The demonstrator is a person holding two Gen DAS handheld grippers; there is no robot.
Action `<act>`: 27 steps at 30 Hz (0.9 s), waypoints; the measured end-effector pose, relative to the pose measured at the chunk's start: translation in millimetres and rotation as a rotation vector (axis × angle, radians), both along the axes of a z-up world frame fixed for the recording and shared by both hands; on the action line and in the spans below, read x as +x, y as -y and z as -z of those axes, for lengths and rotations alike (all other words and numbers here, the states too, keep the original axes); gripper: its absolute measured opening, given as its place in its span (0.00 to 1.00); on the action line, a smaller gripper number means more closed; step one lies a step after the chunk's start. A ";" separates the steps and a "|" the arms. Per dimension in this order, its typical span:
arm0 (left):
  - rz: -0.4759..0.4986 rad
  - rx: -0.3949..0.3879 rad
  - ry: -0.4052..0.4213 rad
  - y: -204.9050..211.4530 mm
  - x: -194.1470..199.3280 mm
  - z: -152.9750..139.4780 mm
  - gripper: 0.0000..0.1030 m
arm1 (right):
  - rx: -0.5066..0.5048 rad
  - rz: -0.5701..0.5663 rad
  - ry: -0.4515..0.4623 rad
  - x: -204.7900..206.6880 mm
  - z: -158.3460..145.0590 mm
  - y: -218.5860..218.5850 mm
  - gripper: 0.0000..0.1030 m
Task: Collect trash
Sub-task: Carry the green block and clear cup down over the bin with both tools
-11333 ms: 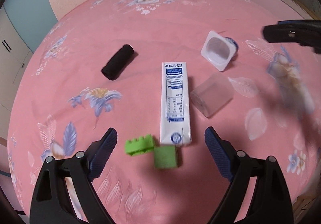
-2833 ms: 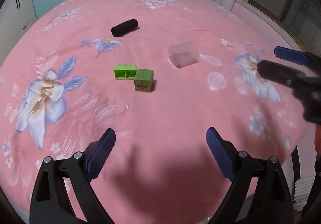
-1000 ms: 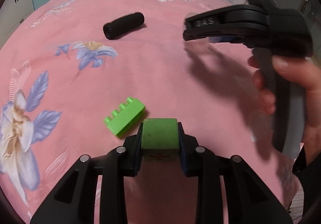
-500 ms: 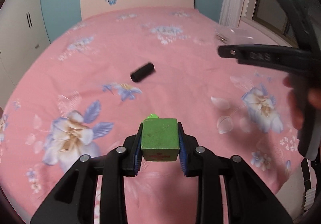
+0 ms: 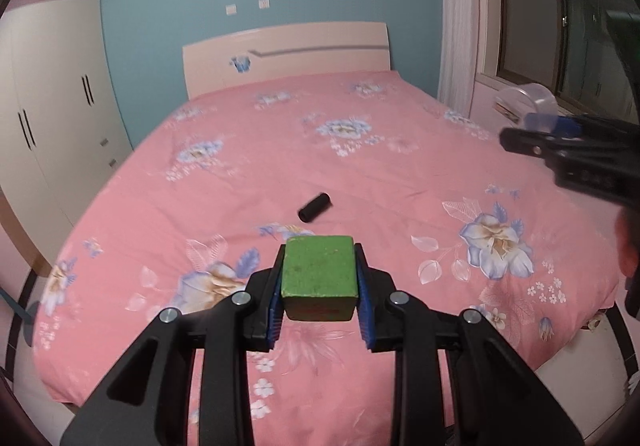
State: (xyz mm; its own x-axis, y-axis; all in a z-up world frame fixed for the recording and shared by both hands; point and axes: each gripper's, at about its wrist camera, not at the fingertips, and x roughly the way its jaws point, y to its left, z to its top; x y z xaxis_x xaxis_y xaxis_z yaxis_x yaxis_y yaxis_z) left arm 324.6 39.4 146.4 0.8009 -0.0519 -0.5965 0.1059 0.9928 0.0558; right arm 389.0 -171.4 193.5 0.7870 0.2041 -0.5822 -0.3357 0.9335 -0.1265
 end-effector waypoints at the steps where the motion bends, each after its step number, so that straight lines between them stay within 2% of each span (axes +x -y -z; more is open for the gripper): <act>1: -0.001 0.006 0.010 -0.9 -7.8 -5.8 0.31 | 0.000 -0.004 0.004 -7.1 -4.7 1.1 0.53; 6: -0.007 0.028 0.047 -2.9 -37.2 -22.8 0.31 | -0.002 -0.031 0.028 -49.4 -23.1 4.0 0.53; 14: 0.015 0.054 0.080 1.4 -84.1 -31.7 0.31 | -0.027 -0.067 0.052 -109.4 -29.0 4.0 0.53; 20: 0.029 0.088 0.092 6.6 -111.7 -23.4 0.31 | -0.024 -0.099 0.035 -140.3 -15.1 6.3 0.53; 27: 0.044 0.111 0.068 7.3 -135.6 -2.8 0.31 | -0.042 -0.124 0.014 -161.8 14.5 -3.0 0.53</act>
